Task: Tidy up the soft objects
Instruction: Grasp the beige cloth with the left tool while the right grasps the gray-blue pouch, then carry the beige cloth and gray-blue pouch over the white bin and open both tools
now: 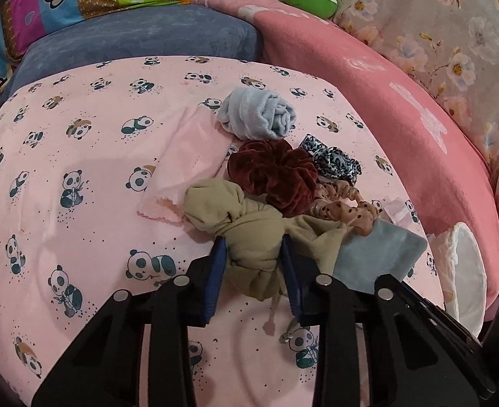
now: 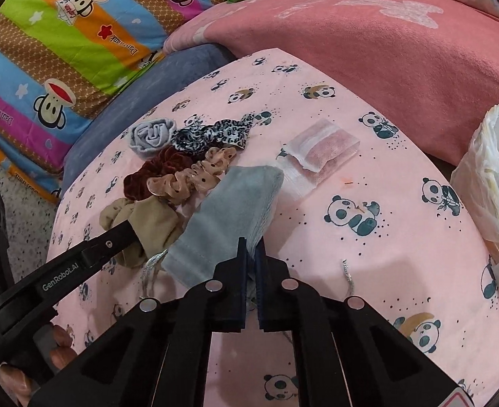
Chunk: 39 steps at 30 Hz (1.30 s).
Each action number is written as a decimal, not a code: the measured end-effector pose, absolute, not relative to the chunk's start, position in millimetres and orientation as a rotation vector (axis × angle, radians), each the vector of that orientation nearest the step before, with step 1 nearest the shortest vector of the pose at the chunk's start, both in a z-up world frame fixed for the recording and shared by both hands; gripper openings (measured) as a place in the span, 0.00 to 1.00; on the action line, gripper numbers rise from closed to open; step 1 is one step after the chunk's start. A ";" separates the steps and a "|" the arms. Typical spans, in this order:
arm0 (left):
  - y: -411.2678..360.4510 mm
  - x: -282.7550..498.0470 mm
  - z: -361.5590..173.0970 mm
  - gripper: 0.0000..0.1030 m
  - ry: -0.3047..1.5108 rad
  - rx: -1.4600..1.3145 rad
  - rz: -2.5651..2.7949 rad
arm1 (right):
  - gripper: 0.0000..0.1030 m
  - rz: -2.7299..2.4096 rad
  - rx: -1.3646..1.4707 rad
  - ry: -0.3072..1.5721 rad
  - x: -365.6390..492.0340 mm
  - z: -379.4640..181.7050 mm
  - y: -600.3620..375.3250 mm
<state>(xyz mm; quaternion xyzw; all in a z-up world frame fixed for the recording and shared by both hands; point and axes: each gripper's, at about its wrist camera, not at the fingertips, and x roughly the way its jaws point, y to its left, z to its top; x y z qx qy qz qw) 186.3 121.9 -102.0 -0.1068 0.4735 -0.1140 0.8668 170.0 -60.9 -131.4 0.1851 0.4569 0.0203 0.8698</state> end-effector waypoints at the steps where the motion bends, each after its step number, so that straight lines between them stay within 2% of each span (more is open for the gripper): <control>1: 121.6 186.1 -100.5 0.30 0.989 -0.226 -0.236 | 0.06 0.046 0.378 0.948 165.9 -128.2 -58.9; 19: 103.3 126.3 -40.8 0.30 0.881 -0.212 -0.257 | 0.05 0.066 0.377 0.802 88.7 -60.0 -70.8; 28: 61.9 98.1 -15.3 0.30 0.837 -0.155 -0.325 | 0.05 0.021 0.399 0.717 46.2 -28.1 -107.9; 39: 2.3 78.3 -6.4 0.30 0.825 -0.074 -0.424 | 0.05 -0.062 0.462 0.669 15.2 -17.5 -165.2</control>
